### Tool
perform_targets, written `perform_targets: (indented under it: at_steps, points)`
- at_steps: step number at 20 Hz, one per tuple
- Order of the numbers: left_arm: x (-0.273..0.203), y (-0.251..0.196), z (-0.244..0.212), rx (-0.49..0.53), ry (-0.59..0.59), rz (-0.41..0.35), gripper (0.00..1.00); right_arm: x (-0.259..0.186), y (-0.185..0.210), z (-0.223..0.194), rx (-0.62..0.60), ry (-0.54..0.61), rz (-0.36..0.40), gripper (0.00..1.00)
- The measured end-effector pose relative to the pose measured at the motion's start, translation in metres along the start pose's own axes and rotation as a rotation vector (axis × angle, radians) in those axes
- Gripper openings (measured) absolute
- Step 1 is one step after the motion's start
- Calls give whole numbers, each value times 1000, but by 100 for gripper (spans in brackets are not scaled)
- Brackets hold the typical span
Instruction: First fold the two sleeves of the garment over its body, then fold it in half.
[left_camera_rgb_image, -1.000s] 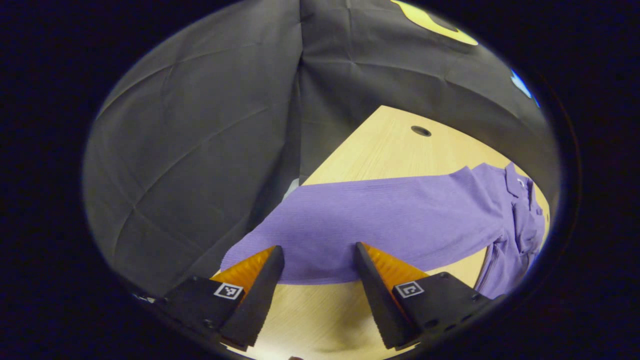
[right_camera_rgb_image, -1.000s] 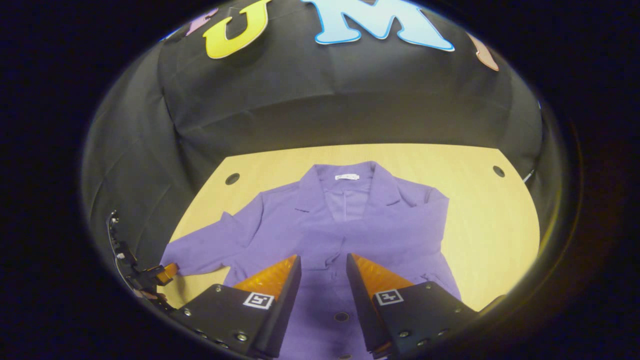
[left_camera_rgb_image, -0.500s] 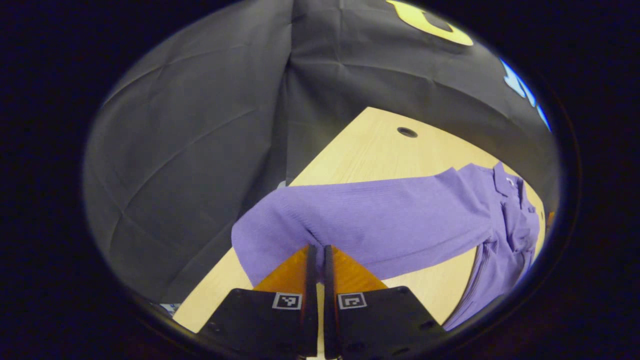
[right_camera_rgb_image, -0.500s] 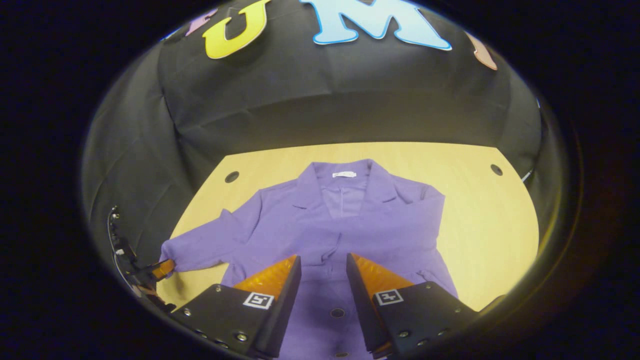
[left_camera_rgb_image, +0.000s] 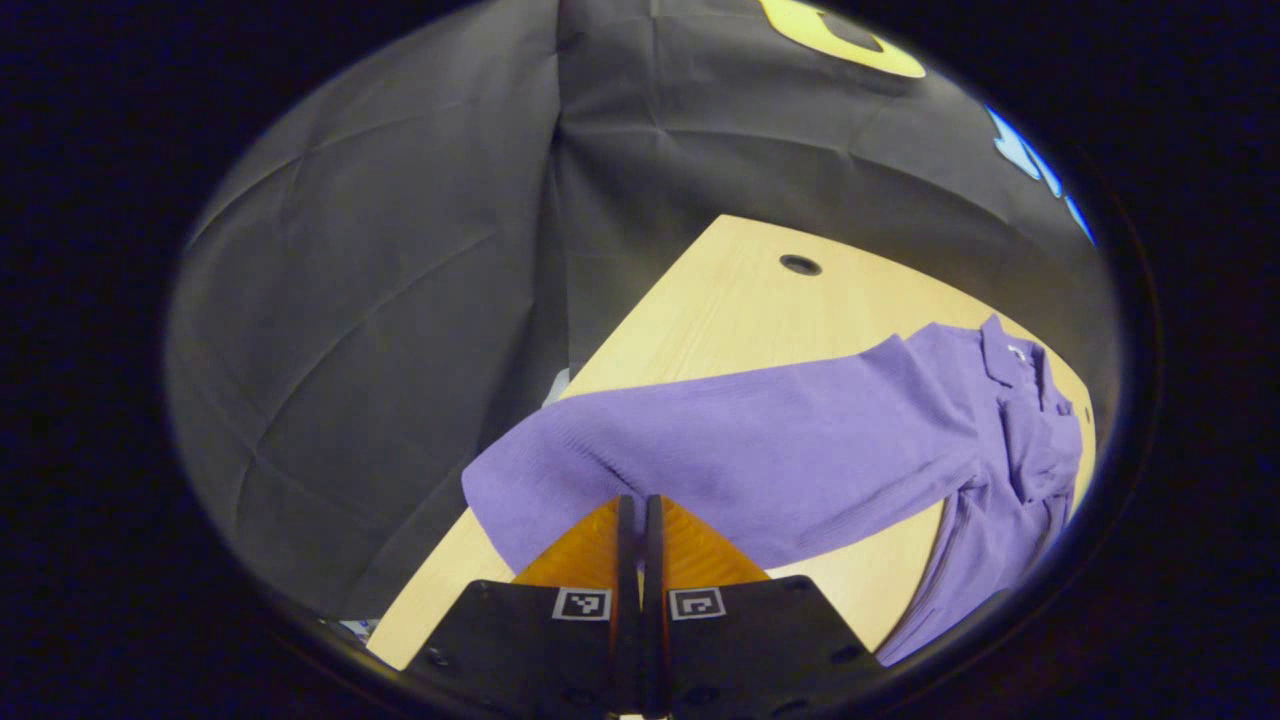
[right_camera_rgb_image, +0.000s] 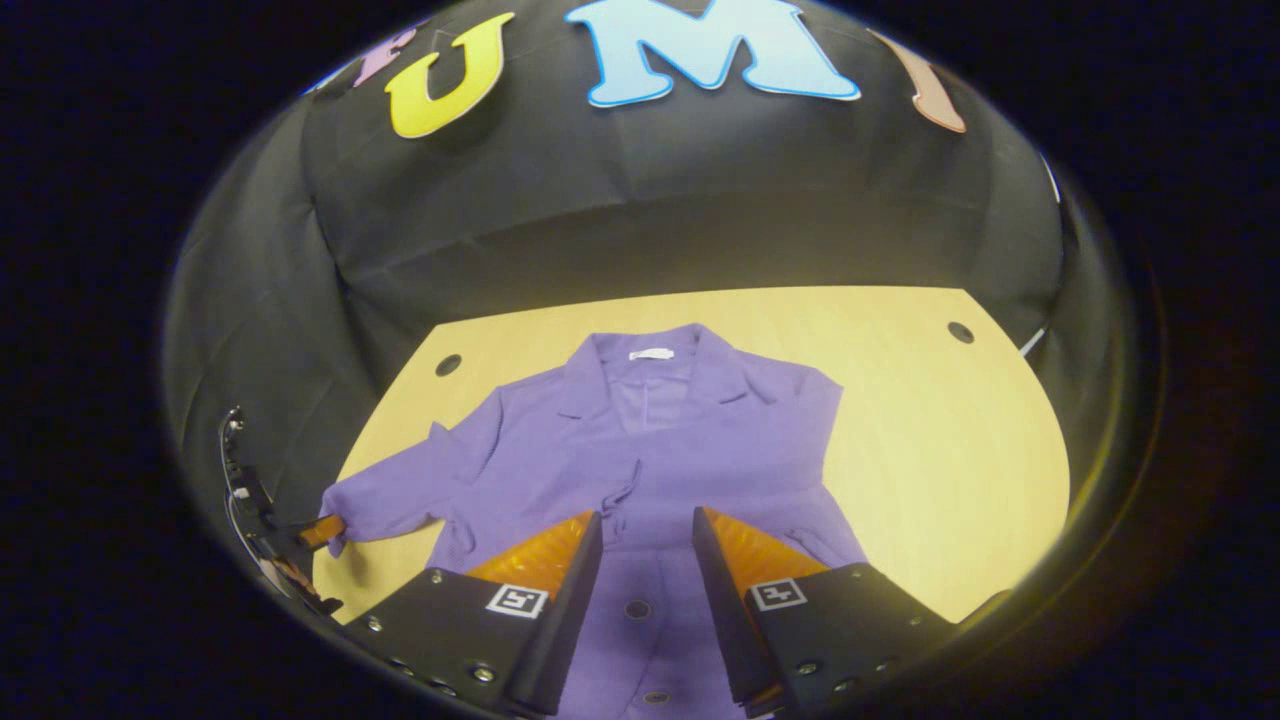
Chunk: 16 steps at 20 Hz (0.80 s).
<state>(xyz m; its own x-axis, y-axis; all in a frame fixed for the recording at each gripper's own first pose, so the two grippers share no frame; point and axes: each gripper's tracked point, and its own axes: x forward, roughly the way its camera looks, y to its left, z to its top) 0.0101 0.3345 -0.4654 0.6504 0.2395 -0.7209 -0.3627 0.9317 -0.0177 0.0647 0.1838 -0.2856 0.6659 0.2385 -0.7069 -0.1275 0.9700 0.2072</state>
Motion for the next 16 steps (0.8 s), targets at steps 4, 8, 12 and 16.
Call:
perform_targets:
  at_steps: [4, 8, 12, 16]
  points:
    - [-14, -57, 38, 63, -67, -89, 7, -13, -22, -9, 32, -4, -23, 59]
    - [-30, -133, 66, 135, -120, -197, 7, -29, -45, -17, 81, -19, -49, 59]
    - [-44, -223, 82, 186, -146, -315, 7, -49, -76, -31, 119, -27, -89, 59]
    - [-56, -307, 83, 244, -159, -418, 7, -70, -111, -52, 181, -22, -136, 59]
